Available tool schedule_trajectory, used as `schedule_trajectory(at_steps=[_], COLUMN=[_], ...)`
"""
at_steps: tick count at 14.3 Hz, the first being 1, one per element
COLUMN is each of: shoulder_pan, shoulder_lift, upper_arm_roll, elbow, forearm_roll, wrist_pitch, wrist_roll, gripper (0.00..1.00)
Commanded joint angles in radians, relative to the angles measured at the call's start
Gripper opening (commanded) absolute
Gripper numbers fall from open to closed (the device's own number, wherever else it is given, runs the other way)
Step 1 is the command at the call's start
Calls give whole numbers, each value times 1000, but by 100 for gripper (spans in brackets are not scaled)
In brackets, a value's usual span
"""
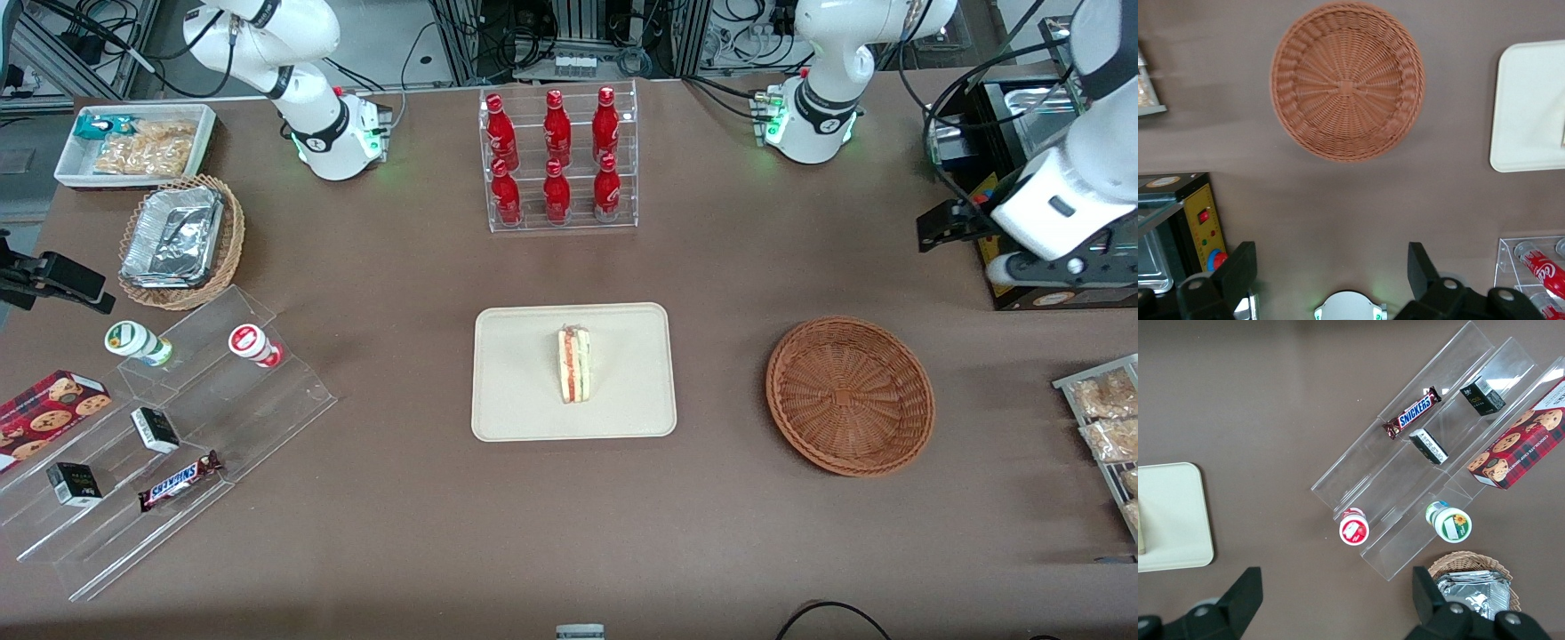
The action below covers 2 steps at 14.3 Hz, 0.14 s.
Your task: Place sandwich from basket to tray
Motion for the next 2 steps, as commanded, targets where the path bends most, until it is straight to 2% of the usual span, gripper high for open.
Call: schedule_trajectory(at_steps=[1, 2], shoulder_pan=[15, 15], shoulder_lift=[-29, -26], upper_arm_roll=[19, 27], elbow=[-38, -38], forearm_roll=[9, 4], wrist_pitch=[44, 49], wrist_roll=[9, 8], gripper=[100, 100])
